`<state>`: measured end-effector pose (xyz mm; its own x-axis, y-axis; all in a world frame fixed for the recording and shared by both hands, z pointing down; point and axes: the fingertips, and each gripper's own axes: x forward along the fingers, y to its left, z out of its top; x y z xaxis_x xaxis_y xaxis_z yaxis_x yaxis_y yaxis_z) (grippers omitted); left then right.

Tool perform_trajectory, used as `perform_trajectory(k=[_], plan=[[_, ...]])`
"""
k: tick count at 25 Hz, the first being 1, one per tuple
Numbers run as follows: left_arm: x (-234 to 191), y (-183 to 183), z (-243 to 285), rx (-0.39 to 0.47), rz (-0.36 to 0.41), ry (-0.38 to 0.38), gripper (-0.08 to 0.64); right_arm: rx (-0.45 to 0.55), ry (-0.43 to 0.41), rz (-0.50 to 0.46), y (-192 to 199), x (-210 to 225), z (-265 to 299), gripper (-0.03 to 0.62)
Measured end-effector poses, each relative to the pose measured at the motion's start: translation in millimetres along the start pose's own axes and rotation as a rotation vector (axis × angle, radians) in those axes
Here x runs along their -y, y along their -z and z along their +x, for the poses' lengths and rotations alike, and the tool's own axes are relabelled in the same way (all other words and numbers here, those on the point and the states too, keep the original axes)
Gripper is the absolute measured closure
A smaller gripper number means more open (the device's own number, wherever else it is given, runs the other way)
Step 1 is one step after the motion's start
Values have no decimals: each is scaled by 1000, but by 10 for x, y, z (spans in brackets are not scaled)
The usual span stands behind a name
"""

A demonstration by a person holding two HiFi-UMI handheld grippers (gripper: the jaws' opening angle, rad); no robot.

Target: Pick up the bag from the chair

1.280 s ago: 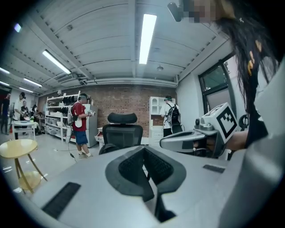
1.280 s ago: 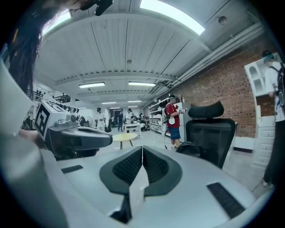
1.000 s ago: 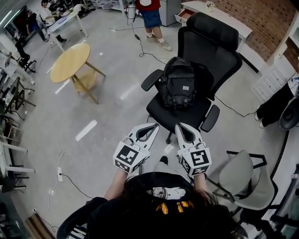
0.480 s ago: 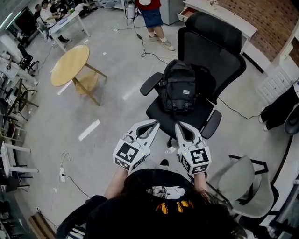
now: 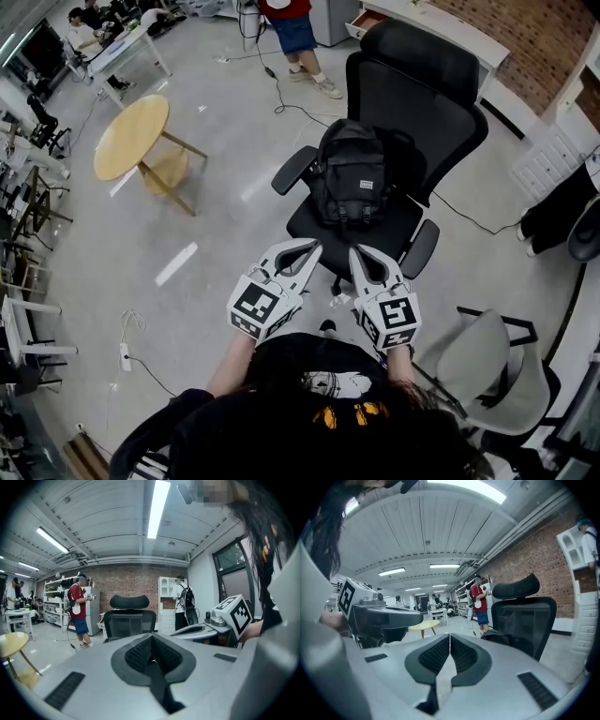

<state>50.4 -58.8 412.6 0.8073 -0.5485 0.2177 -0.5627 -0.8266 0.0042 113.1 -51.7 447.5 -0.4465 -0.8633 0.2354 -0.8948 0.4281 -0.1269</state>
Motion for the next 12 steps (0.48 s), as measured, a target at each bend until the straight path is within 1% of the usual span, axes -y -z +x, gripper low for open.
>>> perform_trajectory(k=[7, 12], plan=[[-171, 18, 230, -1, 0, 31, 555, -9, 27, 8, 6, 206, 222, 586], [-473, 27, 520, -12, -11, 68, 555, -20, 56, 13, -58, 408, 528, 586]])
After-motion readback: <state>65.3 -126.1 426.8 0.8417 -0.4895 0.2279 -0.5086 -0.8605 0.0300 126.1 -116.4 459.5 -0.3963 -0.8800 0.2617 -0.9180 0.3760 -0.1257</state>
